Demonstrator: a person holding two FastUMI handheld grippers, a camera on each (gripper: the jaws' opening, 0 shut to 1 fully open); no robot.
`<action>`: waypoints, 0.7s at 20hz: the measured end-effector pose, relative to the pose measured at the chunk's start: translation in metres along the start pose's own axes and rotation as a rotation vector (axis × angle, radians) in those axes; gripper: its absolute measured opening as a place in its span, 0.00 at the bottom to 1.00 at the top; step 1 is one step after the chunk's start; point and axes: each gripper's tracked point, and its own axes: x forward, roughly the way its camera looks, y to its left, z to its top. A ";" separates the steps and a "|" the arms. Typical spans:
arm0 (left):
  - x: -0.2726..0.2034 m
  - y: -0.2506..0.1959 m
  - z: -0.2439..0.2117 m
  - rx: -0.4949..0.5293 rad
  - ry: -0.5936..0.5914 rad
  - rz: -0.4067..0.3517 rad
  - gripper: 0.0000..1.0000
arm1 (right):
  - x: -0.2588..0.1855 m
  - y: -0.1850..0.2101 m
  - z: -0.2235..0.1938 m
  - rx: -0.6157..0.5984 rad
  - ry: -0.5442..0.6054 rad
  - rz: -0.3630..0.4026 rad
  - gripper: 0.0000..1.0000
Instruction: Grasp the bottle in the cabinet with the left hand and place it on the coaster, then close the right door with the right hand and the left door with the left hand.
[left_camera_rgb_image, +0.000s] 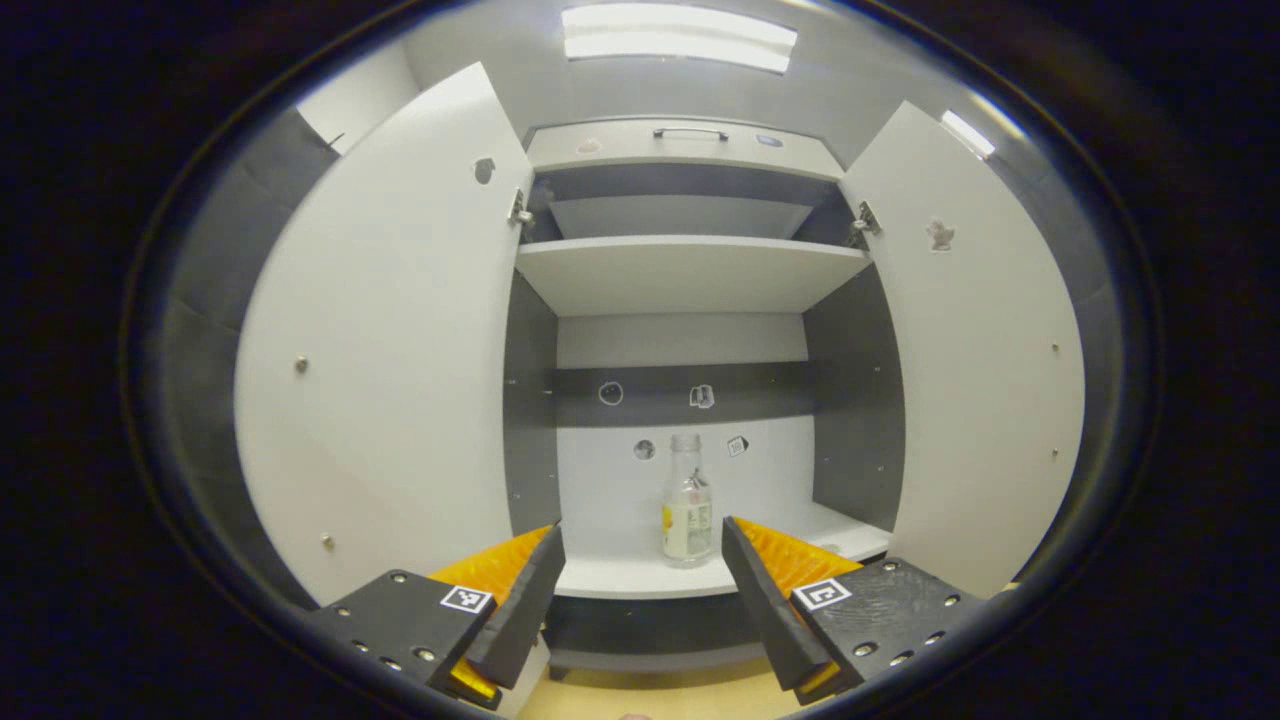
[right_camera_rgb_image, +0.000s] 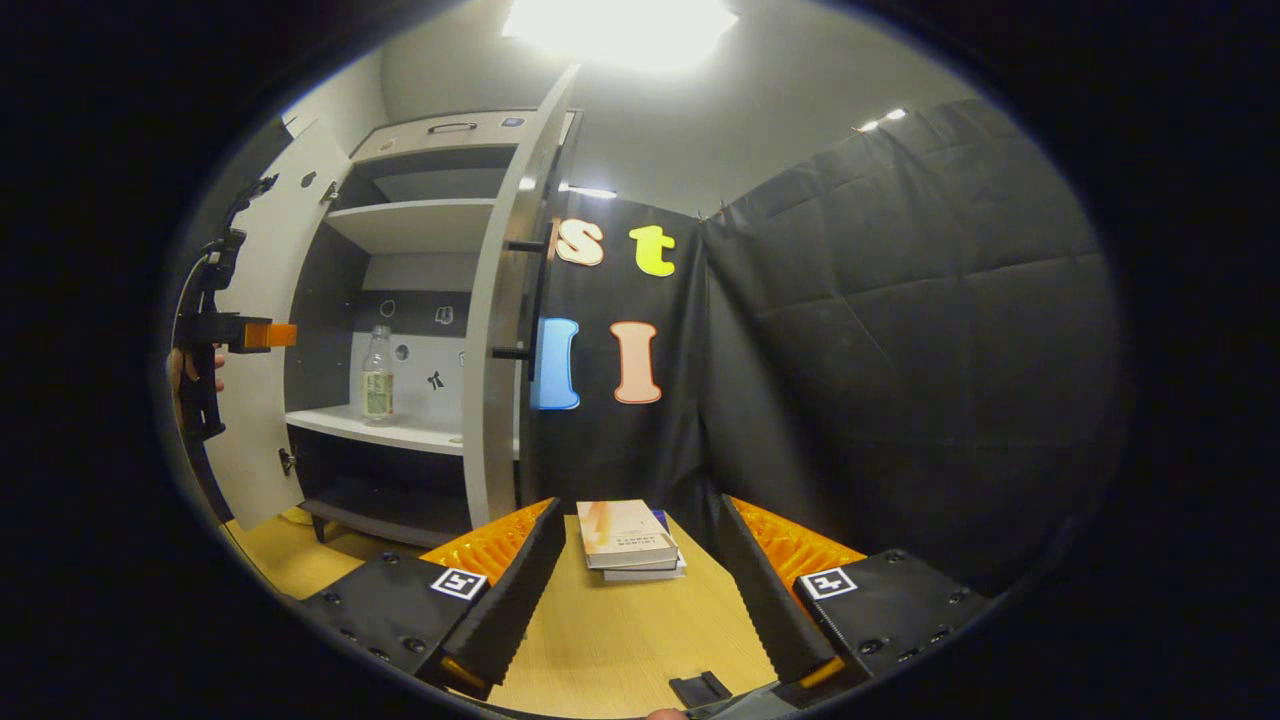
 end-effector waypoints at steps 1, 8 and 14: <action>0.015 -0.001 0.002 -0.006 -0.006 -0.008 0.93 | 0.003 -0.003 0.001 0.001 -0.002 -0.020 0.98; 0.109 -0.004 0.009 -0.032 -0.020 -0.048 0.95 | 0.016 -0.019 0.000 -0.044 0.013 -0.134 0.98; 0.172 -0.024 -0.004 -0.067 0.030 -0.117 0.93 | 0.018 -0.029 -0.005 -0.057 0.031 -0.212 0.98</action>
